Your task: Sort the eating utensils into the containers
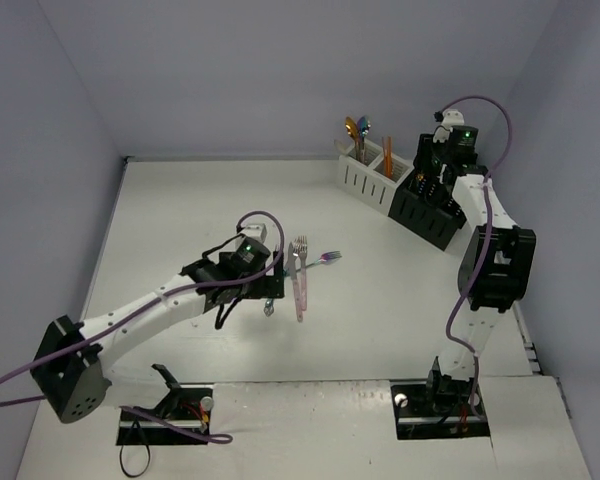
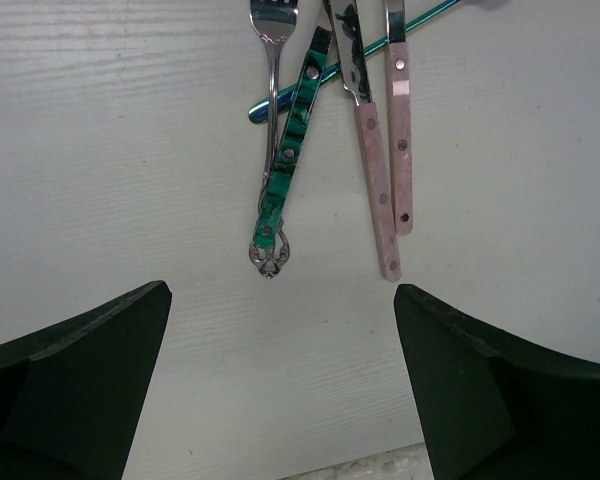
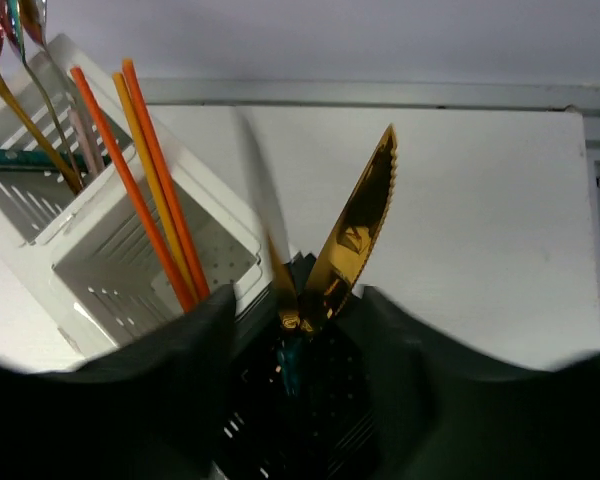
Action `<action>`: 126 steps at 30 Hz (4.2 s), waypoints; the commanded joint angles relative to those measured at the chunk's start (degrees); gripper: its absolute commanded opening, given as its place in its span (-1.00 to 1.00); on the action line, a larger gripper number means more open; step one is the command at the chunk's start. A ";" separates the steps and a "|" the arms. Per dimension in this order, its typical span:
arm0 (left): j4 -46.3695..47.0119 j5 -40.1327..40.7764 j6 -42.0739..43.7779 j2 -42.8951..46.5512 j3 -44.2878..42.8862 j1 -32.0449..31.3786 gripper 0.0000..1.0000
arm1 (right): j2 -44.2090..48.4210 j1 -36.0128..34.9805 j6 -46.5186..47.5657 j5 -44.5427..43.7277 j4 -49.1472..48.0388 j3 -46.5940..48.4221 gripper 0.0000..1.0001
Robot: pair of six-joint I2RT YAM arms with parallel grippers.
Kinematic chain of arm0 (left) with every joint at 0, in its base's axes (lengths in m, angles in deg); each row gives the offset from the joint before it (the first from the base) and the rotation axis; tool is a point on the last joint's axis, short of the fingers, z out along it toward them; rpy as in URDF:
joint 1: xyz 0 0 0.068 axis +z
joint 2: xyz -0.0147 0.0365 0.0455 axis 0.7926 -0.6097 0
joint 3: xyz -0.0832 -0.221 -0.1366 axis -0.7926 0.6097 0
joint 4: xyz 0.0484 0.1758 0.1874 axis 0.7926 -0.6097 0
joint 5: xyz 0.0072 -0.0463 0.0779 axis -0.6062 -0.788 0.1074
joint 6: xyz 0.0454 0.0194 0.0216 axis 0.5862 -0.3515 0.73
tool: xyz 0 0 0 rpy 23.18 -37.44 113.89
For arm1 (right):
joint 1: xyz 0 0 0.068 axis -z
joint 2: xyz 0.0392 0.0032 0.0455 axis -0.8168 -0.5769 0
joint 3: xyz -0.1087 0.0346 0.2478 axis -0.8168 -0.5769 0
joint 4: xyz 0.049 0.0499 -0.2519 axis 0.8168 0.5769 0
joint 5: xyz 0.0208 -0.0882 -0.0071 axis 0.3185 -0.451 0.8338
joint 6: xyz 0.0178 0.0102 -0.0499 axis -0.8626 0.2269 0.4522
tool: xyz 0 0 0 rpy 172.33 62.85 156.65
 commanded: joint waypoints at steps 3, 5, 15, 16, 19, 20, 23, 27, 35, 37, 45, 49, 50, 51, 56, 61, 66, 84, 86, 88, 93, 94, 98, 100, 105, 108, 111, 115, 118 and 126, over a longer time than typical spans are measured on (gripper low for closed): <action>-0.48 -0.41 -5.17 -6.53 -8.01 -1.09 0.87 | 12.72 -0.61 -1.75 -1.64 -3.75 -3.80 0.34; -1.46 0.44 -6.06 -8.56 -10.37 -1.45 0.87 | 16.66 -1.02 -2.18 -3.61 -3.15 -6.22 0.45; -3.99 2.09 -12.05 -20.96 -18.44 -2.78 0.17 | 37.64 -1.19 -15.29 -12.83 0.35 -21.19 0.59; -3.96 2.10 -12.36 -22.12 -19.09 -2.93 0.05 | 38.92 -1.19 -16.50 -12.57 0.37 -23.01 0.59; -4.53 2.28 -12.85 -25.05 -20.96 -3.49 -0.12 | 43.94 -1.22 -18.03 -11.71 0.70 -26.44 0.60; -4.83 2.66 -12.98 -26.21 -21.73 -3.66 -0.17 | 45.53 -1.26 -18.38 -11.45 0.87 -27.48 0.60; -5.01 2.87 -13.32 -29.33 -23.18 -3.76 -0.28 | 49.32 -1.50 -18.72 -10.80 1.25 -30.07 0.62; -5.26 3.29 -13.58 -32.67 -24.81 -3.76 -0.35 | 52.11 -3.03 -17.77 -11.62 1.68 -32.12 0.63; -6.94 4.99 -13.70 -36.07 -26.61 -3.58 -0.47 | 54.75 -5.33 -16.36 -12.45 2.12 -34.71 0.65; -7.51 5.63 -13.87 -36.47 -26.86 -3.55 -0.50 | 55.09 -6.60 -16.23 -12.51 2.22 -35.09 0.65; -7.90 4.83 -14.01 -38.85 -26.82 -3.23 -0.56 | 55.35 -7.52 -15.59 -13.15 2.37 -35.40 0.67; -7.81 3.80 -14.17 -39.84 -27.20 -3.23 -0.53 | 55.45 -7.85 -15.56 -13.06 2.40 -35.72 0.67; -7.86 3.58 -14.19 -40.05 -27.18 -3.23 -0.50 | 55.53 -7.92 -15.58 -13.06 2.37 -35.79 0.67; -7.87 3.49 -14.27 -40.11 -27.03 -3.23 -0.48 | 55.62 -8.04 -15.56 -13.09 2.40 -35.90 0.67; -7.81 4.23 -14.31 -38.82 -25.49 -3.23 -0.73 | 56.16 -8.55 -15.32 -13.11 2.52 -36.41 0.68; -7.99 5.43 -12.89 -36.23 -24.17 -3.14 -1.00 | 55.93 -9.37 -14.40 -10.41 2.62 -35.67 0.67; -8.39 7.73 -9.92 -31.00 -23.87 -3.32 -1.00 | 55.18 -10.16 -13.24 -2.18 2.79 -33.97 0.68; 23.23 1.28 23.37 1.12 -11.38 -8.14 -1.00 | 44.18 -25.93 -25.01 19.97 2.64 -22.57 0.66; 24.28 0.35 24.52 2.14 -11.91 -8.73 -1.00 | 42.91 -28.33 -25.23 17.74 2.57 -21.82 0.65; 24.81 0.12 25.37 2.58 -12.34 -9.21 -1.00 | 42.09 -30.49 -25.26 16.27 2.46 -21.37 0.64; 26.81 -1.99 25.71 3.69 -12.60 -9.71 -1.00 | 40.06 -34.41 -25.09 13.81 2.21 -20.93 0.55; 27.07 -2.21 25.65 3.83 -12.65 -9.73 -1.00 | 39.84 -34.67 -25.02 13.52 2.20 -21.11 0.53; 27.45 -2.99 25.32 3.98 -12.70 -9.89 -1.00 | 39.66 -35.51 -24.77 13.20 2.07 -21.58 0.22; 27.52 -3.27 25.18 3.98 -12.59 -10.02 -1.00 | 39.66 -35.84 -24.62 13.09 1.93 -21.91 0.00; 27.59 -3.43 25.37 3.69 -12.40 -10.17 -1.00 | 40.14 -36.00 -24.15 12.16 2.00 -22.82 -0.69; 27.52 -3.10 25.41 3.34 -12.33 -10.17 -1.00 | 40.36 -36.00 -23.50 11.02 1.96 -22.96 -1.00; 27.51 -2.08 24.98 3.39 -11.75 -10.17 -0.86 | 40.35 -35.89 -22.86 10.00 2.02 -22.94 -1.00; 26.69 1.12 24.19 3.70 -10.67 -10.05 -0.32 | 40.19 -34.97 -20.92 8.38 2.11 -22.43 -1.00; 24.77 4.75 23.33 4.16 -9.59 -9.99 0.19 | 39.83 -32.98 -18.92 7.23 2.20 -21.11 -1.00; 17.04 9.52 17.45 6.16 -4.73 -5.95 0.95 | 36.28 -20.61 -10.84 1.30 2.29 -13.18 -1.00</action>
